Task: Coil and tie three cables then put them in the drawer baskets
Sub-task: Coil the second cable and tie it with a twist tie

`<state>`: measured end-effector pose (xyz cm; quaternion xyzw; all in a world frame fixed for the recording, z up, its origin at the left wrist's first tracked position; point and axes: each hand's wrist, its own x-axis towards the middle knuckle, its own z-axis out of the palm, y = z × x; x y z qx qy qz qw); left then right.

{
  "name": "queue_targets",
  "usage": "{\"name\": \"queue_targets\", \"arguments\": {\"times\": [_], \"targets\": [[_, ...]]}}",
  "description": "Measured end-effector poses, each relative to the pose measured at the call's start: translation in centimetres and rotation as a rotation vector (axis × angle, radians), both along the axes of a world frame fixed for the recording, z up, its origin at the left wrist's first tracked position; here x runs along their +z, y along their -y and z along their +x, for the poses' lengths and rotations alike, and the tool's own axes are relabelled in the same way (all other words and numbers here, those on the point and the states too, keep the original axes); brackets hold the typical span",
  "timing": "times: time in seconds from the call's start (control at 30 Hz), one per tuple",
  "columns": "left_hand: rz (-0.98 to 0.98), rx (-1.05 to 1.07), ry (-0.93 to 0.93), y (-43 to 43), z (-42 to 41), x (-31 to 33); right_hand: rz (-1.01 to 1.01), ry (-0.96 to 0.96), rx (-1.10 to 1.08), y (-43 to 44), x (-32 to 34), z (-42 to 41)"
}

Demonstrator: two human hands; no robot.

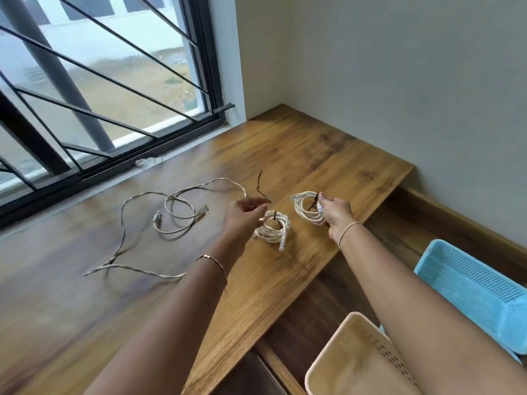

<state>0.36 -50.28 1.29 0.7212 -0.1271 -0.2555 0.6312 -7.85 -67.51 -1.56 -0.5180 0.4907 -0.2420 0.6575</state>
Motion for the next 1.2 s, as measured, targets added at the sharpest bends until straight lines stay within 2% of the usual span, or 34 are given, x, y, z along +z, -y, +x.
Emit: {"name": "queue_targets", "arguments": {"times": [0.37, 0.5, 0.6, 1.03, 1.2], "targets": [[0.054, -0.023, 0.005, 1.6, 2.2, -0.7, -0.159, -0.15, 0.006, 1.7, -2.3, 2.0], [0.06, -0.028, -0.01, 1.7, 2.4, -0.9, -0.324, -0.324, 0.058, 2.2, -2.7, 2.0], [0.051, -0.031, -0.03, 2.0, 2.4, -0.9, -0.41, -0.379, 0.099, 2.5, -3.0, 2.0], [0.04, -0.031, -0.028, 2.2, 2.5, -1.0, -0.421, -0.389, 0.124, 3.4, -2.5, 1.2], [0.043, -0.035, -0.02, 1.8, 2.6, -0.9, -0.44, -0.259, 0.116, 2.6, -1.6, 0.8]]}}
